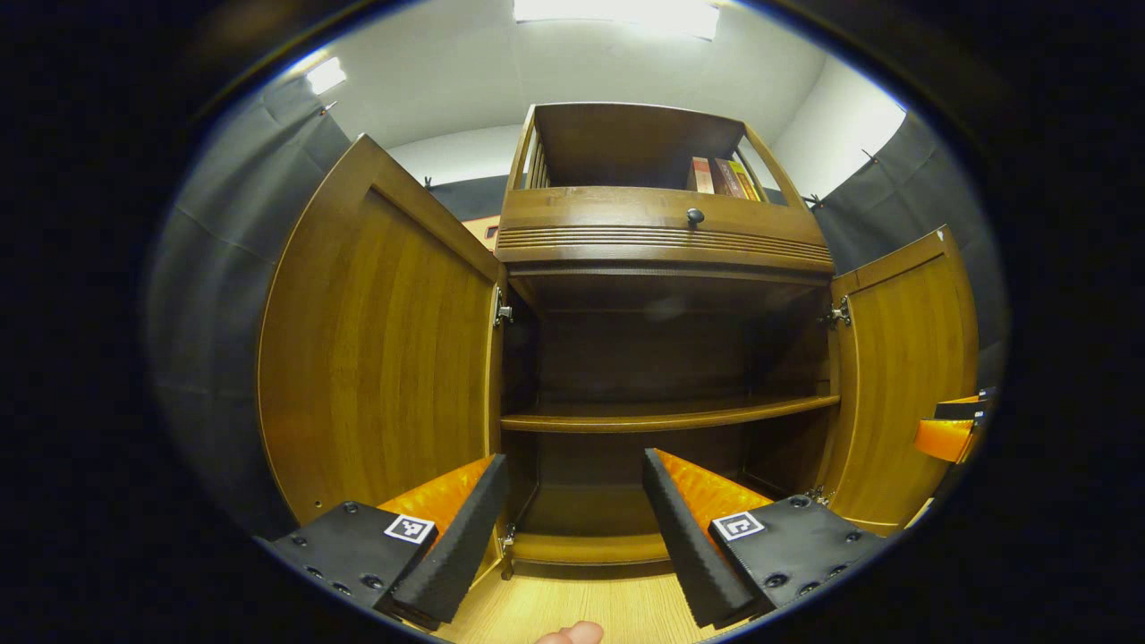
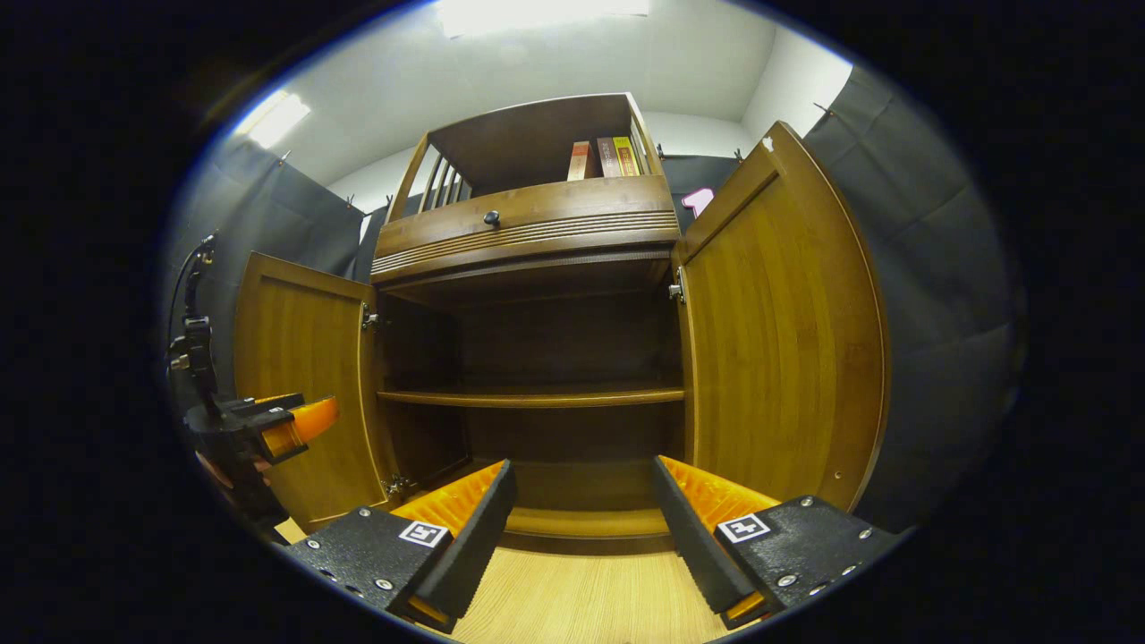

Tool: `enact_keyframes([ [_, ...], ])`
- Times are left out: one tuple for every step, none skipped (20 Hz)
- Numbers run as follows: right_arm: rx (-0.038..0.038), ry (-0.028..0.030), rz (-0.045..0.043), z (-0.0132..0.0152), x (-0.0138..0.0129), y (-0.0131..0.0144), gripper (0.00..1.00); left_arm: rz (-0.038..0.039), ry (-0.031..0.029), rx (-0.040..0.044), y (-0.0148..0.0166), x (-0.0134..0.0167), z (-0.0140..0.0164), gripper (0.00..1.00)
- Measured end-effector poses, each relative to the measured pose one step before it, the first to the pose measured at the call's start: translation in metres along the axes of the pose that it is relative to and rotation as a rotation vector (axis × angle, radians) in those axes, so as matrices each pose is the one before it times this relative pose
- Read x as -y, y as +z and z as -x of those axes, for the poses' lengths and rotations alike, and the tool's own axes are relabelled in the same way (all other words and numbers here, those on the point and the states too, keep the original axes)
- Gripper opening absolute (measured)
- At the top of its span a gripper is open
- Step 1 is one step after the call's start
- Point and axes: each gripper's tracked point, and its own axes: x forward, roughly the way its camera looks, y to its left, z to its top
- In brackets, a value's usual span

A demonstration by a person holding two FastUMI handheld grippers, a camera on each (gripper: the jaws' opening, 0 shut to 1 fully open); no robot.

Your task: Open the right door of the double-door shoe cabinet with the right hand, and open the left door with the left hand.

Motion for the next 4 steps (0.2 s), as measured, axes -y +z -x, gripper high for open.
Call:
enact_keyframes([
  [0.00400, -0.00084, 0.00269, 0.00023, 0.00039, 0.00069, 0.94, -0.00155, -0.00178, 0.00065, 0.00024, 0.00026, -0.00017, 0.97],
  [0.00591, -0.00257, -0.00063, 0.00039, 0.00028, 0.00224, 0.94, -0.00253, 0.00158, -0.00020, -0.00041, -0.00029, -0.00031, 0.97],
  [0.00208, 0.00156, -0.00367, 0.00018, -0.00056, 0.00033, 0.94, -0.00123, 0.00129, -0.00131, -0.00042, -0.00056, 0.00021, 0.97],
  [-0.00513, 0.00404, -0.00077, 0.00101, -0.00113, -0.00065, 0.94, -0.00026, -0.00284, -0.00115, -0.00004, 0.00137, 0.00008, 0.97],
])
